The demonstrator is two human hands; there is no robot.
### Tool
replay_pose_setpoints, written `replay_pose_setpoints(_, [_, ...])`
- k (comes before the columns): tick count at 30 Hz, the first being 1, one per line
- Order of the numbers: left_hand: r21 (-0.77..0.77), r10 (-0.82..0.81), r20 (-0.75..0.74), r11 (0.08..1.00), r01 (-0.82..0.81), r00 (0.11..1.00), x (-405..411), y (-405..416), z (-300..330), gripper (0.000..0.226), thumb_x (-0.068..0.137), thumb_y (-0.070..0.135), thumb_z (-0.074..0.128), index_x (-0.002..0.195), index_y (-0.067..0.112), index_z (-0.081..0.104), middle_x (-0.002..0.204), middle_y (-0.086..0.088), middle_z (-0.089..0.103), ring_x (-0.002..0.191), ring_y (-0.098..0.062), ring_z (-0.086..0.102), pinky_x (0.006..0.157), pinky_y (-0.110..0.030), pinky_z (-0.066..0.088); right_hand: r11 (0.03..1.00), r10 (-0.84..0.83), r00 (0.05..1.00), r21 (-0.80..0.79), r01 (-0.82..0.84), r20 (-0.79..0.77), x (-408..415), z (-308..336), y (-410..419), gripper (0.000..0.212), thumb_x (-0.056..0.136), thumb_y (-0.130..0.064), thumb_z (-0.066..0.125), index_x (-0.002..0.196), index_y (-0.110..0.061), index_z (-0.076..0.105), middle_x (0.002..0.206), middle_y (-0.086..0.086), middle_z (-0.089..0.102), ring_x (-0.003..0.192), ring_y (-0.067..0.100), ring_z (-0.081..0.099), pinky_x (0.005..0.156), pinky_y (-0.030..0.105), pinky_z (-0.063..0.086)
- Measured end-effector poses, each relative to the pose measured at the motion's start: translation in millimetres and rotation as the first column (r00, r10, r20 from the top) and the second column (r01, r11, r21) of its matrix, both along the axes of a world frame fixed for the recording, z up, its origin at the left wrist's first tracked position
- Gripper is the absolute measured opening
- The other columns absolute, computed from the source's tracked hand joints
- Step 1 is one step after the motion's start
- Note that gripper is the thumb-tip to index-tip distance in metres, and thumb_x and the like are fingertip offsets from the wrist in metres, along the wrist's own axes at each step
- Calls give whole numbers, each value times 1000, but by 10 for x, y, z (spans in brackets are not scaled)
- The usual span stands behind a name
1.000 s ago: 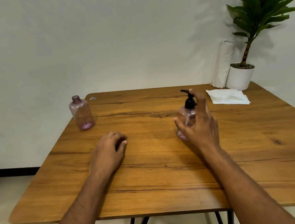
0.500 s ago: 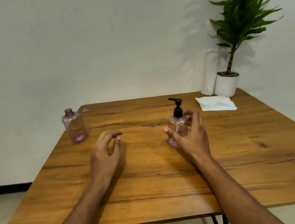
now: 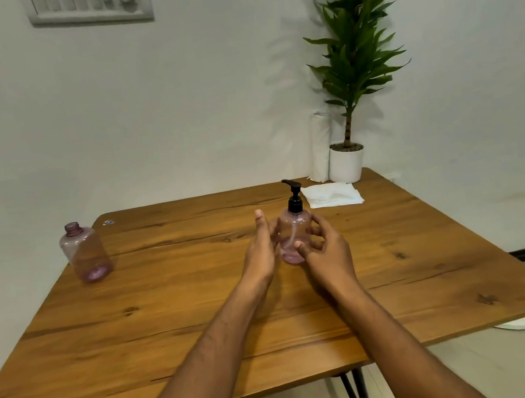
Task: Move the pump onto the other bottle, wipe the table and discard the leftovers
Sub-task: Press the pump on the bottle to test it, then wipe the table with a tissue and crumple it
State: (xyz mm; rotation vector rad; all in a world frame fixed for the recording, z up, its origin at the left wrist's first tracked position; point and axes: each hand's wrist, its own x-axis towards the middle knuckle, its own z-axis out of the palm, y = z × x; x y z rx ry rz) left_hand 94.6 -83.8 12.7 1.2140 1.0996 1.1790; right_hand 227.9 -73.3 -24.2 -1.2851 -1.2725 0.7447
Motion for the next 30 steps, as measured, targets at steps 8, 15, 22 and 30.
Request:
replay_pose_setpoints(8, [-3,-157,-9,988,157,988,765,-1,41,88,88,81,16,146,27,54,145,4,59,132,-12,55,107,-27,45,974,-225,965,35,222,135,723,-10,-195,69,95,-16,76,152,-42,47,137,-10,68,117,12,70,95,47,62])
replay_pose_setpoints(15, [-26,-212,-21,977,212,977,864,11,-31,102,82,88,17,156,23,43,158,-3,50,144,-17,46,119,-34,33,972,-235,960,23,235,153,869,-48,-194,70,97,-12,74,156,-35,46,135,-6,68,114,10,69,95,41,62])
replay_pose_setpoints(22, [142,-48,-272,986,89,961,243,-85,-103,72,90,79,43,144,36,57,147,9,60,131,-10,57,113,-35,44,854,-515,809,244,459,283,670,-18,-348,52,94,-23,77,141,-23,54,132,2,62,108,19,66,75,29,55])
replay_pose_setpoints(30, [243,395,-523,918,-313,755,-1828,-341,-481,20,95,23,70,107,39,69,106,8,69,99,-17,67,75,-34,55,914,-316,818,384,127,481,-278,326,32,22,98,-26,66,120,-22,64,103,-7,64,95,-4,56,75,17,46])
